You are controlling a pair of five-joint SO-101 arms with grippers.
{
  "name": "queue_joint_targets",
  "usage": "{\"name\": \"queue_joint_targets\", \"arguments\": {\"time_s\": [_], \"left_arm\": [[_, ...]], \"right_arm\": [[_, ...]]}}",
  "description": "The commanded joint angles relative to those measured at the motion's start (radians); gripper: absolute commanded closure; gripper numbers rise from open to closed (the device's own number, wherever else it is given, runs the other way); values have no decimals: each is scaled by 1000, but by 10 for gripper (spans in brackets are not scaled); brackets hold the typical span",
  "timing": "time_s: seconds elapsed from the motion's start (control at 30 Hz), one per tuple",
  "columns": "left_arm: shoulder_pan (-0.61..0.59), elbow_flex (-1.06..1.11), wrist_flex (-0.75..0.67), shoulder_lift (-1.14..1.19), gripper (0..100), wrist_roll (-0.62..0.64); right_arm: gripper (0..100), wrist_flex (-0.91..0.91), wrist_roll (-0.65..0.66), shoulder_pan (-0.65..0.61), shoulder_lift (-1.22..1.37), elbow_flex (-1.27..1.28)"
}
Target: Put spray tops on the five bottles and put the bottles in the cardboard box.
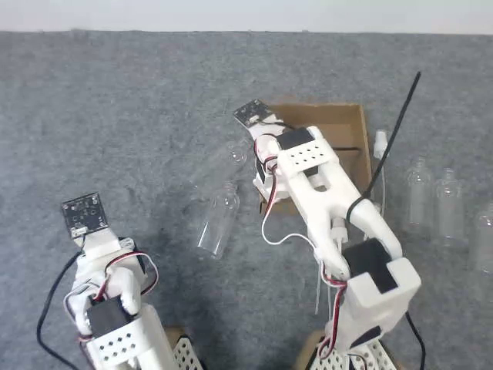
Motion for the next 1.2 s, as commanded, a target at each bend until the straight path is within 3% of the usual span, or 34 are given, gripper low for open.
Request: {"name": "queue_joint_targets", "arguments": {"time_s": [0.0, 0.37, 0.73, 1.03, 1.17], "left_arm": [[-5, -7, 3, -15, 984, -5], [-5, -7, 3, -15, 984, -5], [-5, -7, -5, -15, 984, -5], [-2, -7, -6, -17, 984, -2], [-5, -7, -6, -17, 984, 0]], "right_arm": [[934, 18, -11, -7, -133, -15], [822, 320, -12, 22, -443, -11], [819, 456, 91, 372, -570, -8], [820, 456, 94, 387, -581, 98], [819, 371, 86, 364, -581, 183]]}}
